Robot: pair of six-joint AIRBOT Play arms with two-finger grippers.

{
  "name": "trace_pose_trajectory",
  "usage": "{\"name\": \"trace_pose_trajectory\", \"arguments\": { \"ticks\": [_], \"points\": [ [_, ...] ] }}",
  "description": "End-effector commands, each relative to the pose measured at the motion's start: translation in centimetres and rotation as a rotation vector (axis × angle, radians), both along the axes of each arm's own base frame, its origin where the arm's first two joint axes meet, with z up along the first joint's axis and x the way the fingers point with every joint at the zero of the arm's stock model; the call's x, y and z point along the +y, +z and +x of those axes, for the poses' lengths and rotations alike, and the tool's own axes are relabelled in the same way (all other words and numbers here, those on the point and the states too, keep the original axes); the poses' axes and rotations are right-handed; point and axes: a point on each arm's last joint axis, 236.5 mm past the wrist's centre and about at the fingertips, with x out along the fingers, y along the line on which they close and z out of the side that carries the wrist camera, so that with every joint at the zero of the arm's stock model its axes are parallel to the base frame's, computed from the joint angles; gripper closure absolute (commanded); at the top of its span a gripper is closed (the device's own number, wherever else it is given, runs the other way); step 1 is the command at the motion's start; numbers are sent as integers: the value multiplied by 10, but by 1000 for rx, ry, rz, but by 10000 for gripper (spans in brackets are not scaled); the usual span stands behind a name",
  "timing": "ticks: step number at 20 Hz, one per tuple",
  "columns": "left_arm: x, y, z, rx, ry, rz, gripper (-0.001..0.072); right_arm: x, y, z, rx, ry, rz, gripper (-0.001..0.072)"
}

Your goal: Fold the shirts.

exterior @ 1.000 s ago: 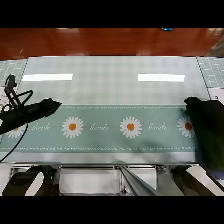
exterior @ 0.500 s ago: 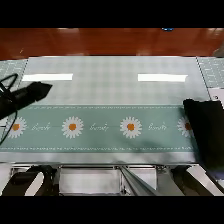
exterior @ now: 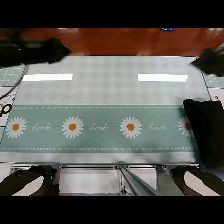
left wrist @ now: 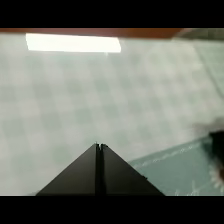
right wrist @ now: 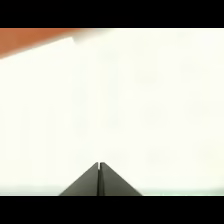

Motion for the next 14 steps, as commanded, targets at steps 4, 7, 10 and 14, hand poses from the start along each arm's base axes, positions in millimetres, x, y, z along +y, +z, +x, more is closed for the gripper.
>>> {"name": "trace_pose_trajectory", "arguments": {
  "ticks": [4, 7, 10, 14],
  "points": [
    [42, -162, -22, 429, 136, 409, 691, 24, -152, -44, 522, 206, -499, 686],
    [39, -161, -20, 405, 109, 419, 691, 31, -153, -31, 474, 171, -457, 686],
    [42, -162, -21, 412, 112, 421, 691, 31, -152, -28, 463, 158, -451, 685],
    [41, -162, -21, 414, 111, 421, 691, 31, -152, -27, 461, 157, -454, 685]
  ]
}}
